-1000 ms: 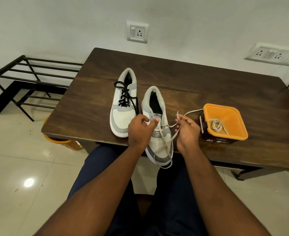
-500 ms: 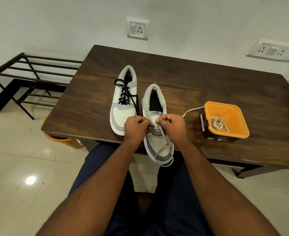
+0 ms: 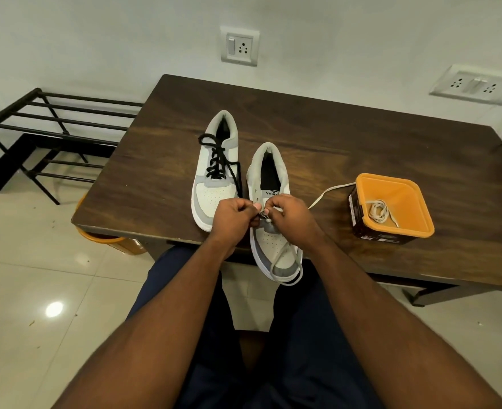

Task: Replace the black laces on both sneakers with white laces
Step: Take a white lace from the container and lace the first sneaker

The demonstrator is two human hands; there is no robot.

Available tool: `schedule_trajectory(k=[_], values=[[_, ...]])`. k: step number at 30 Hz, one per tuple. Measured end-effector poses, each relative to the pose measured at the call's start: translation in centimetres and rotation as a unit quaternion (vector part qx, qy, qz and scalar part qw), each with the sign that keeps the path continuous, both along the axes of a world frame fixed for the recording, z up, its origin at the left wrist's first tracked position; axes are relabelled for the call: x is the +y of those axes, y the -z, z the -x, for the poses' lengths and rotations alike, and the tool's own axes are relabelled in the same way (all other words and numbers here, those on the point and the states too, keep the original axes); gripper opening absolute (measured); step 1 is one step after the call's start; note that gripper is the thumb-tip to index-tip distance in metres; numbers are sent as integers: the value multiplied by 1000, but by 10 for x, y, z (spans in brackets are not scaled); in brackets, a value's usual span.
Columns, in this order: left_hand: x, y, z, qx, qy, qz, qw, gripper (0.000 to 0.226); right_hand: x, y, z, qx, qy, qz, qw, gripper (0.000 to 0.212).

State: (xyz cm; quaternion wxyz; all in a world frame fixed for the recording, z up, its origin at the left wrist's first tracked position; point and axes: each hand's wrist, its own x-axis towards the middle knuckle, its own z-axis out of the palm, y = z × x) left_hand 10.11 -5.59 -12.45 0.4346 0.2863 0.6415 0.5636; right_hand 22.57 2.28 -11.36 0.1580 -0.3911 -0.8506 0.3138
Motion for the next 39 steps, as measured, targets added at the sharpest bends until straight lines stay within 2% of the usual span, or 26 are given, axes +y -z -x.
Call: schedule_trajectory(k=[2, 6, 10, 12, 15, 17, 19, 21, 23, 24, 26, 28, 30, 32, 33, 35, 37, 39], values=[[-3, 0, -2, -14, -3, -12, 1000, 18, -1, -1, -1, 44, 22, 68, 996, 14], [-10, 9, -5, -57, -19, -22, 998, 16, -10, 3, 1, 132, 110, 126, 977, 12], [-13, 14, -15, -57, -64, -38, 996, 15, -22, 12, 0, 199, 156, 210, 944, 19], [-12, 12, -22, -43, -99, -40, 993, 11, -25, 9, -5, 221, 154, 248, 931, 16], [-8, 13, -28, 12, -116, -34, 993, 10, -26, 1, -9, 222, 132, 283, 924, 22], [-6, 15, -28, 42, -120, -33, 991, 17, -25, 1, -12, 187, 121, 249, 943, 30], [-7, 11, -27, 15, -159, -50, 986, 18, -23, 3, -15, 152, 117, 200, 961, 40], [-11, 2, -15, -34, -278, -53, 958, 17, -24, 7, -17, 126, 123, 155, 972, 46], [-17, -11, 11, -99, -426, -29, 899, 15, -28, 9, -21, 108, 132, 103, 980, 48], [-21, -17, 25, -121, -475, -21, 871, 14, -30, 10, -24, 113, 136, 93, 980, 48], [-24, -25, 40, -105, -504, -42, 856, 10, -35, 11, -30, 139, 139, 86, 977, 42], [-26, -33, 30, 9, -457, -87, 885, 20, -35, 11, -33, 145, 132, 67, 978, 35], [-23, -32, 6, 118, -312, -116, 935, 24, -29, 10, -34, 131, 124, 50, 982, 32], [-18, -23, -15, 163, -140, -77, 974, 20, -21, 7, -31, 104, 95, 57, 988, 32], [-15, -15, -21, 184, -89, -48, 978, 17, -17, 6, -30, 87, 75, 54, 992, 33], [-14, -3, -27, 221, -59, -22, 973, 8, -11, 4, -29, 45, 36, 31, 998, 32], [-17, 2, -25, 263, -54, -16, 963, 10, -5, 1, -31, 1, 23, 11, 1000, 31], [-24, 1, -10, 306, -94, 11, 947, 11, -1, 2, -33, -35, 27, -23, 999, 28]])
